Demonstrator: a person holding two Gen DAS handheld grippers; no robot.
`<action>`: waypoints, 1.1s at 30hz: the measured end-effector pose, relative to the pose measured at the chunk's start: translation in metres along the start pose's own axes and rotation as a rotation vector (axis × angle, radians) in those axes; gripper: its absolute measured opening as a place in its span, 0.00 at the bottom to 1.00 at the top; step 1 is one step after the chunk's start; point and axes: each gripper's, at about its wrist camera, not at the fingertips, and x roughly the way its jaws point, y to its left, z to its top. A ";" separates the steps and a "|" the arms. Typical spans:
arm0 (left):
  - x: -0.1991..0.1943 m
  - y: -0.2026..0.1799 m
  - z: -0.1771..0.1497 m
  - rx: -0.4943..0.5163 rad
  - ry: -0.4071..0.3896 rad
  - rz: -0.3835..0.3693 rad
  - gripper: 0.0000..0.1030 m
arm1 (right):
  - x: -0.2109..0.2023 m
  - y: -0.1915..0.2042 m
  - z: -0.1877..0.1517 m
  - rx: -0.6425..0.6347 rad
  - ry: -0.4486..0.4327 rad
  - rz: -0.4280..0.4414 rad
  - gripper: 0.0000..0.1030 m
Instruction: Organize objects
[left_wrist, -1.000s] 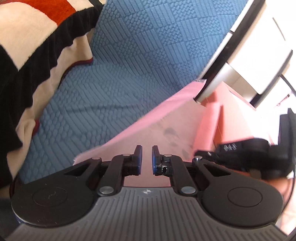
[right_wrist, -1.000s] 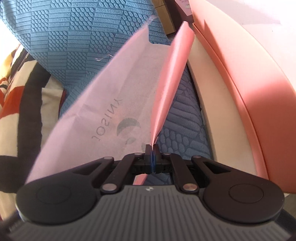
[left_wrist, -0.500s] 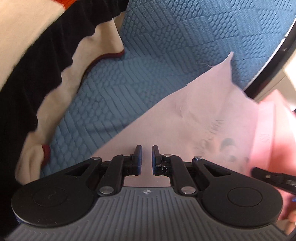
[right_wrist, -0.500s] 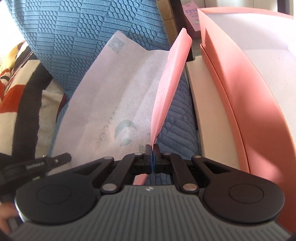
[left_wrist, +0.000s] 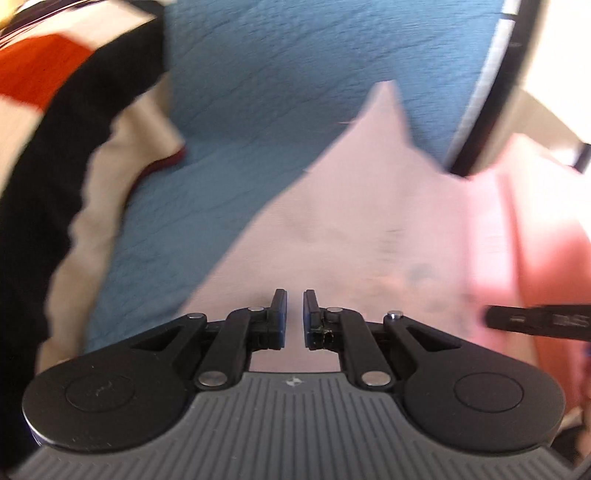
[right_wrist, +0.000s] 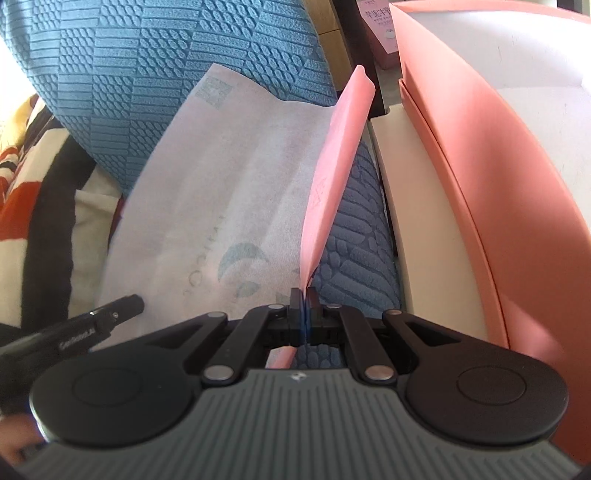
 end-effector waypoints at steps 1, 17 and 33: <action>-0.001 -0.004 -0.001 0.011 0.002 -0.042 0.11 | 0.001 0.000 0.000 0.005 0.004 0.002 0.04; 0.010 -0.058 -0.022 0.132 0.141 -0.454 0.11 | 0.004 -0.009 0.001 0.075 0.017 0.025 0.04; 0.016 -0.088 -0.043 0.312 0.147 -0.366 0.31 | 0.005 -0.016 0.001 0.107 0.031 0.040 0.04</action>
